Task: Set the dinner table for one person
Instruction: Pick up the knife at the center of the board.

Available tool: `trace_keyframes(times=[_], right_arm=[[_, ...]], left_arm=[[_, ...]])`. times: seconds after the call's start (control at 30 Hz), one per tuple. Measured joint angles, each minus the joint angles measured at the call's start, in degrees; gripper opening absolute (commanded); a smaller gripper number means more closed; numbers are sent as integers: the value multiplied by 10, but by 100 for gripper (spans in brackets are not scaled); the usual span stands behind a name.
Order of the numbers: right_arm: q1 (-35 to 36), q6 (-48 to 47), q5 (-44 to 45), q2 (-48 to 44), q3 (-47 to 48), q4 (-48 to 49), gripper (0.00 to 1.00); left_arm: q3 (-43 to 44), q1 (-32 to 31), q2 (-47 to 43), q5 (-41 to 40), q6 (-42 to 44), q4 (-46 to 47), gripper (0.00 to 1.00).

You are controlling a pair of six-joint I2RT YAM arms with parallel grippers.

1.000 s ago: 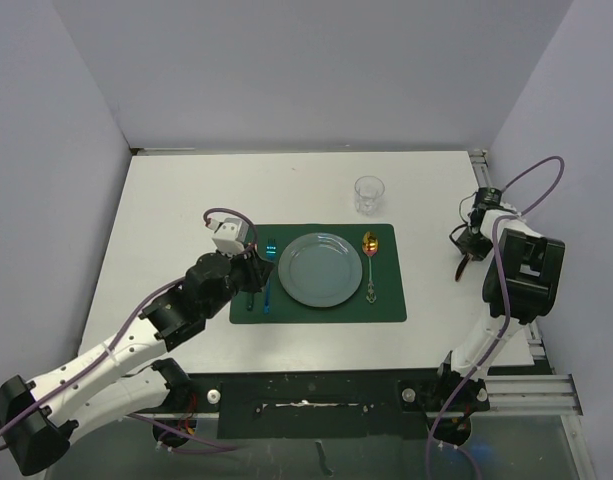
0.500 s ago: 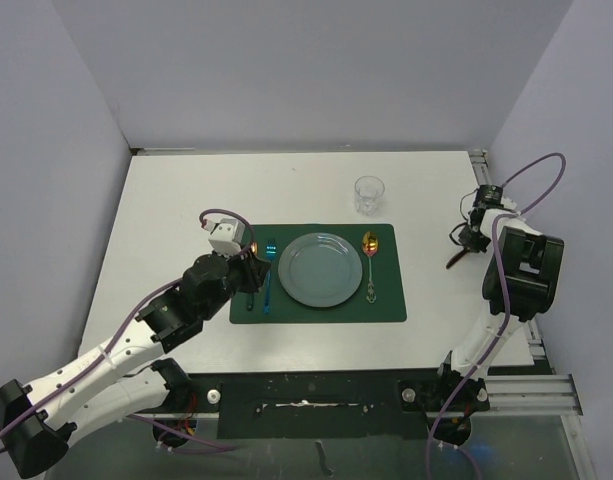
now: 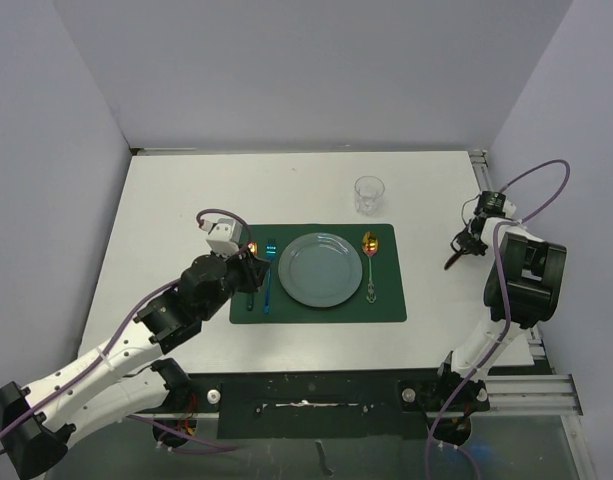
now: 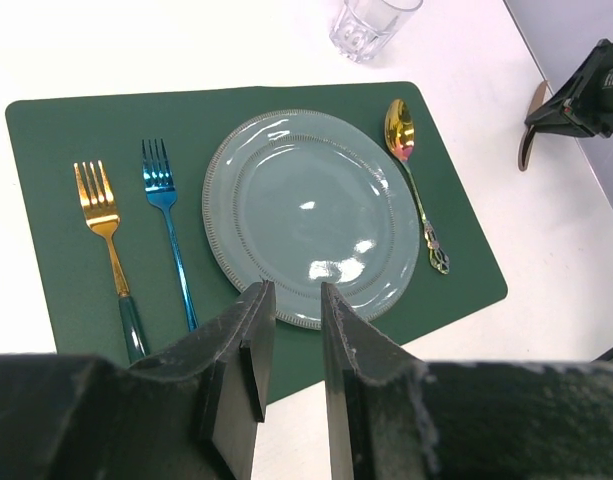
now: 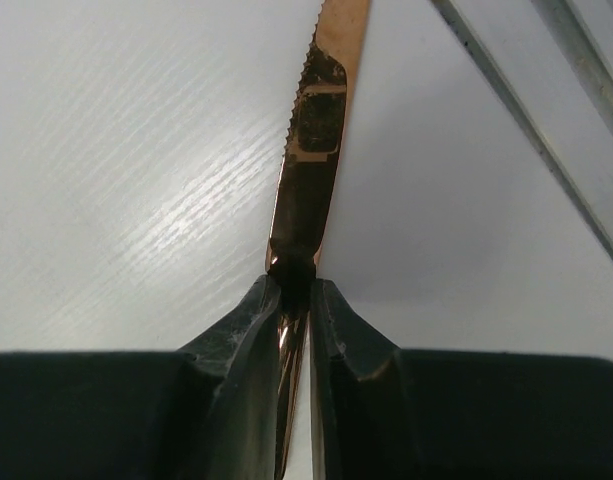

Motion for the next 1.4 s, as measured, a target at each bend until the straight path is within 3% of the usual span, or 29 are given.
trace_keyframes(times=[0.23, 0.67, 1.4], right_arm=[[23, 0, -32, -51, -56, -10, 0], [160, 7, -44, -133, -79, -104, 0], [261, -56, -83, -134, -36, -177, 0]], left_arm=[[0, 0, -2, 4, -9, 3, 23], [0, 0, 7, 15, -15, 19, 23], [-7, 0, 10, 29, -29, 26, 23]])
